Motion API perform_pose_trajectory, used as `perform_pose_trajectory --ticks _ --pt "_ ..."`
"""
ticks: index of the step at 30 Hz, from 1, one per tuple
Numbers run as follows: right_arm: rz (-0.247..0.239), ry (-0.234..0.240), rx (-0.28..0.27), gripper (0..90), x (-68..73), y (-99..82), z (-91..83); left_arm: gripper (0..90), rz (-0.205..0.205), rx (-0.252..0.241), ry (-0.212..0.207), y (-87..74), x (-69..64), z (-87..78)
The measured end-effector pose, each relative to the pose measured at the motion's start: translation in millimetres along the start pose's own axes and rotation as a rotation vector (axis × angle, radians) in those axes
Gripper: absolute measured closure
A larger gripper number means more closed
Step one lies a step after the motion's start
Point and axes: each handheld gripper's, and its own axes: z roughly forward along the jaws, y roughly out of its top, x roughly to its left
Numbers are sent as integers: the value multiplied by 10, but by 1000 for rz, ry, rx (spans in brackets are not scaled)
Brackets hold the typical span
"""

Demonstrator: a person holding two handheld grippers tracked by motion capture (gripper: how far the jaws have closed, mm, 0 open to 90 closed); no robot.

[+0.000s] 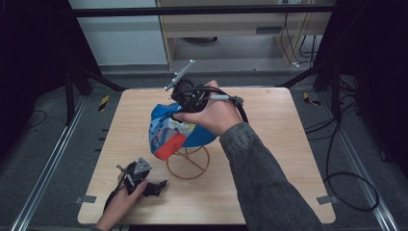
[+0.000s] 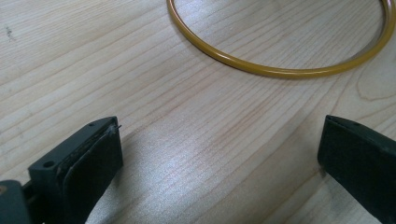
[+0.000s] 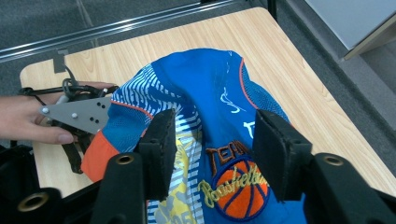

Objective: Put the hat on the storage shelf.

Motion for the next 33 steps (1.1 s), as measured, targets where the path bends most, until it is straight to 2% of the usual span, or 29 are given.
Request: perform_pose_trajectory --ticks 10,15,22,33 --pt "5 0 -3 351 11 -37 3 0 0 0 0 0 0 0" --pt "20 1 -12 259 8 -55 -3 0 0 0 0 0 0 0" --pt "33 0 -26 175 3 -80 -34 0 0 0 0 -1 -1 -1" --pt "35 -3 -23 121 3 -129 -112 0 0 0 0 -1 -1 -1"
